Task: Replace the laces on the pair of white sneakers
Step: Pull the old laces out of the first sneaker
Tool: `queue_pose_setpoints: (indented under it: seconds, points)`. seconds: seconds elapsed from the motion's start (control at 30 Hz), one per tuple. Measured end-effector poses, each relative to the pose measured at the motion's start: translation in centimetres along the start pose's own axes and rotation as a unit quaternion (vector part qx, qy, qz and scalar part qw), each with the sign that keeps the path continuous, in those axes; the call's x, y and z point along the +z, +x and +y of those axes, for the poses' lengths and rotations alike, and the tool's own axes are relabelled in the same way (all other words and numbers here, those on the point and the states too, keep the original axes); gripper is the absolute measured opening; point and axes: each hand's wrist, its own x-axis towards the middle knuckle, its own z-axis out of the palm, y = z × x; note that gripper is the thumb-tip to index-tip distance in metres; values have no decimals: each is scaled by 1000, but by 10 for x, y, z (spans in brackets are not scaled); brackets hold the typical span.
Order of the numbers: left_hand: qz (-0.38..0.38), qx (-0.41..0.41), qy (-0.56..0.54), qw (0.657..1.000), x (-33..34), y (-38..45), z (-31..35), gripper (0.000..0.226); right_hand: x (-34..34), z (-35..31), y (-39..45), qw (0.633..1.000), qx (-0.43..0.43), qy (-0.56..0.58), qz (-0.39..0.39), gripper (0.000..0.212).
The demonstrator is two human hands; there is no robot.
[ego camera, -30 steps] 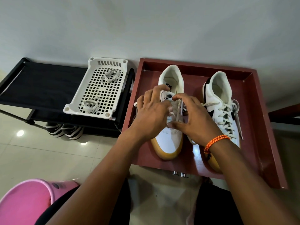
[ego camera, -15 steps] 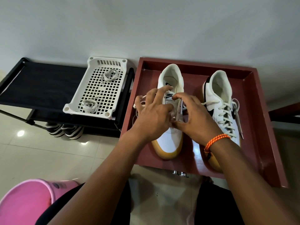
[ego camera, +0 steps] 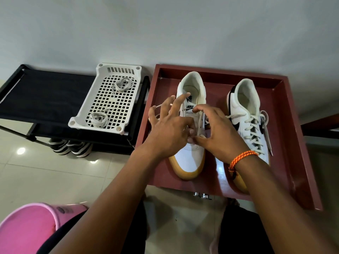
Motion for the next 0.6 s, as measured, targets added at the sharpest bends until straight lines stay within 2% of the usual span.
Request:
queue_pose_setpoints:
  seconds: [0.1,0.17,0.23,0.3,0.6]
  points:
    - [9,11,4,1000,-1,-1,-1,9,0,0,0,1000,-2,7,0,77]
    - [-8,13,34,999,-3,-2,0,4,-1,-2,-1,1000,-4,5,1,77]
    - [-24,16,72,997,-3,-2,-1,16,-1,-3,-1,1000,-5,4,1,77]
    - [-17,24,89,996,-1,-2,-1,19,-1,-2,-1,1000,-5,5,1,78]
    - [100,-28,-72,992,-1,9,-1,21,-1,-1,1,1000,4,-7,1,83]
